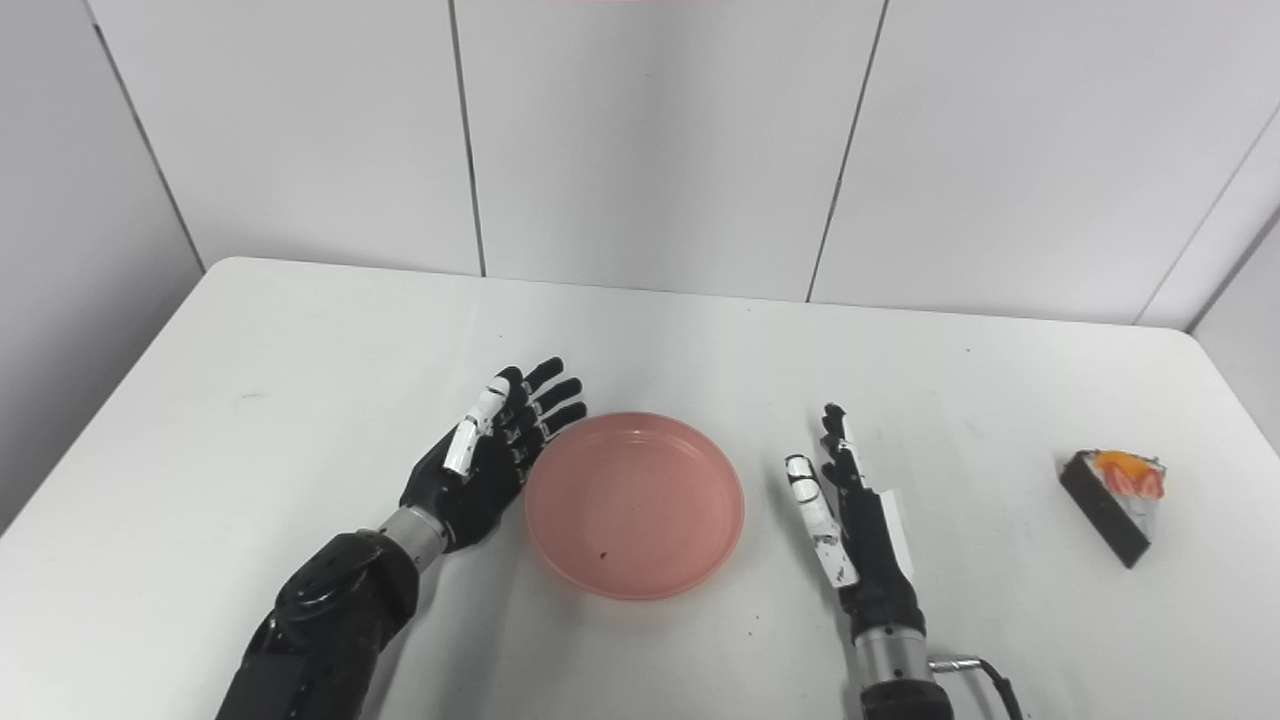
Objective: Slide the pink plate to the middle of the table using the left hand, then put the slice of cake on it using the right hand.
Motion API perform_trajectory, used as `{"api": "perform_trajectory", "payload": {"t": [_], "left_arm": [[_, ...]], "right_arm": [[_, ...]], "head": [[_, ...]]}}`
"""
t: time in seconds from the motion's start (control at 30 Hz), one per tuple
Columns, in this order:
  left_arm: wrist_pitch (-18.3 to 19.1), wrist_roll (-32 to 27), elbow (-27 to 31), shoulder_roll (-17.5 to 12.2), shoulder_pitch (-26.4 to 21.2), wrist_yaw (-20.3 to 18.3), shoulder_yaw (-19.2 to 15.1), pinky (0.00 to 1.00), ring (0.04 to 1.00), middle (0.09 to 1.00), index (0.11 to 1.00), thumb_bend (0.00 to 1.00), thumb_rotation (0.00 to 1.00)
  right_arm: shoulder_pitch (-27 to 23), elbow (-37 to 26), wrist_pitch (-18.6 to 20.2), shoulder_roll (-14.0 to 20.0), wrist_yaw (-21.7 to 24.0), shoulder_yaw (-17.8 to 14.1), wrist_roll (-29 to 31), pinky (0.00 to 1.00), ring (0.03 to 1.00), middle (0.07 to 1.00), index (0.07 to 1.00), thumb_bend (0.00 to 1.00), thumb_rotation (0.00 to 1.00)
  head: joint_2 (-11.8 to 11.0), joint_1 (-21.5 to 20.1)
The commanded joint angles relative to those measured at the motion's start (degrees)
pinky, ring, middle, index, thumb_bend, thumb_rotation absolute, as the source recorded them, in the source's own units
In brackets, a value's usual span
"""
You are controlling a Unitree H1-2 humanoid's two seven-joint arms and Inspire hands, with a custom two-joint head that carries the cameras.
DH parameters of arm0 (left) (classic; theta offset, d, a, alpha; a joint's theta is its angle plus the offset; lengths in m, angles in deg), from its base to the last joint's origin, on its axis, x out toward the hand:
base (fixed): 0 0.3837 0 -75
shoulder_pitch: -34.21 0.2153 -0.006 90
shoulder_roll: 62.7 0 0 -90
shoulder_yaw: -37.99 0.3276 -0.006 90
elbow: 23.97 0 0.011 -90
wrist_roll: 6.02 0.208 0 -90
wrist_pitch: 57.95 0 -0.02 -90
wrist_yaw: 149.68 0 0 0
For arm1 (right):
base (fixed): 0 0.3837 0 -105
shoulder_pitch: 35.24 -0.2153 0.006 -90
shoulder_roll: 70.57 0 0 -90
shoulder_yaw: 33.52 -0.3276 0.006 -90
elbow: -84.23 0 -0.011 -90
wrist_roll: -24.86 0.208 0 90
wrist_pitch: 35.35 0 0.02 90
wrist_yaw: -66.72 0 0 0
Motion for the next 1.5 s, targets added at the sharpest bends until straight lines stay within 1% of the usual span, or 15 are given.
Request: {"api": "perform_trajectory", "payload": {"t": [0.0,0.1,0.27,0.33,0.4,0.57,0.73,0.77,0.83,0.9,0.97,1.07,1.23,1.3,1.47], "left_arm": [[1.04,0.95,-1.93,-0.43,1.54,0.34,-0.25,0.96,0.937,0.943,0.942,0.38,1.0],[0.71,1.0,-2.42,-0.75,1.55,0.27,-0.51,0.95,0.936,0.942,0.941,0.38,1.0],[0.3,0.66,-2.87,-1.5,1.59,-0.41,-1.07,0.95,0.934,0.941,0.937,0.37,1.0],[0.19,0.59,-2.98,-1.93,1.62,-0.9,-1.34,0.95,0.936,0.943,0.938,0.37,1.0],[0.01,0.51,-3.19,-2.39,1.59,-1.59,-1.63,0.95,0.94,0.945,0.944,0.37,1.0],[0.67,0.08,-2.64,-3.15,1.65,-2.32,-2.56,0.95,0.936,0.941,0.941,0.36,1.0],[-0.93,-0.21,-4.43,-4.16,1.41,-4.03,-3.09,0.96,0.947,0.955,0.955,0.37,1.0],[-1.21,-0.22,-4.81,-4.41,1.33,-4.47,-3.1,0.96,0.948,0.956,0.956,0.37,1.0],[-1.82,-0.39,-5.62,-4.83,1.19,-5.13,-3.12,0.95,0.945,0.954,0.951,0.39,1.0],[-2.37,-0.6,-6.37,-5.14,1.1,-5.69,-3.28,0.95,0.943,0.951,0.947,0.39,1.0],[-2.83,-0.64,-7.13,-5.38,0.95,-6.16,-3.5,0.94,0.937,0.945,0.94,0.4,1.0],[-3.8,-0.69,-8.81,-5.86,0.62,-6.97,-3.85,0.92,0.922,0.932,0.929,0.41,1.0],[-4.24,-0.84,-10.86,-6.16,0.08,-7.16,-4.74,0.87,0.886,0.901,0.896,0.44,0.92],[-4.68,-1.29,-11.93,-6.47,-0.17,-7.94,-5.02,0.86,0.876,0.893,0.886,0.45,0.89],[-5.21,-1.49,-14.0,-7.28,-0.76,-8.82,-5.17,0.83,0.856,0.875,0.869,0.44,0.89]], "right_arm": [[-0.69,-0.4,-2.4,-0.63,-1.51,0.13,-0.67,0.93,0.954,0.979,0.976,0.33,1.0],[-0.95,-1.18,-2.03,-0.71,-2.86,0.29,-2.69,0.92,0.958,0.977,0.975,0.41,1.0],[-1.79,-2.18,-2.28,0.12,-5.33,1.4,-8.8,0.9,0.951,0.969,0.969,0.42,1.0],[-2.22,-2.94,-2.26,0.68,-6.35,1.79,-11.65,0.88,0.941,0.968,0.966,0.45,1.0],[-2.81,-3.32,-2.75,1.04,-7.48,1.7,-13.31,0.84,0.908,0.952,0.951,0.52,0.96],[-4.78,-4.47,-3.03,2.2,-9.51,1.06,-15.75,0.77,0.856,0.927,0.937,0.59,0.91],[-7.29,-7.62,-0.61,4.37,-9.93,-0.1,-20.14,0.8,0.841,0.916,0.934,0.71,0.85],[-7.85,-8.42,-0.03,5.06,-9.62,-0.44,-21.07,0.8,0.841,0.917,0.935,0.71,0.85],[-8.71,-9.74,0.66,6.21,-9.02,-1.15,-22.18,0.66,0.819,0.926,0.94,0.77,0.77],[-9.56,-11.51,1.99,7.61,-7.98,-1.88,-23.6,0.61,0.794,0.923,0.932,0.81,0.67],[-10.23,-12.97,3.84,8.49,-6.88,-2.24,-25.11,0.61,0.797,0.921,0.927,0.84,0.6],[-11.7,-15.48,7.76,10.86,-4.2,-3.05,-27.86,0.68,0.845,0.932,0.922,0.86,0.57],[-12.92,-17.65,12.5,13.46,-0.31,-4.92,-28.5,0.57,0.816,0.946,0.928,0.88,0.55],[-13.33,-18.29,14.62,15.58,1.89,-5.77,-29.68,0.62,0.834,0.948,0.935,0.88,0.55],[-13.94,-19.7,20.22,20.72,8.17,-7.55,-31.21,0.68,0.871,0.949,0.934,0.89,0.55]], "head": [[-0.24,-1.04],[-0.54,-2.91],[-1.42,-7.71],[-1.7,-9.37],[-1.94,-10.83],[-2.82,-16.02],[-3.44,-18.69],[-3.69,-19.62],[-3.86,-20.53],[-3.97,-21.07],[-4.2,-22.22],[-4.49,-24.03],[-4.89,-25.63],[-4.98,-26.45],[-5.04,-27.15]]}}
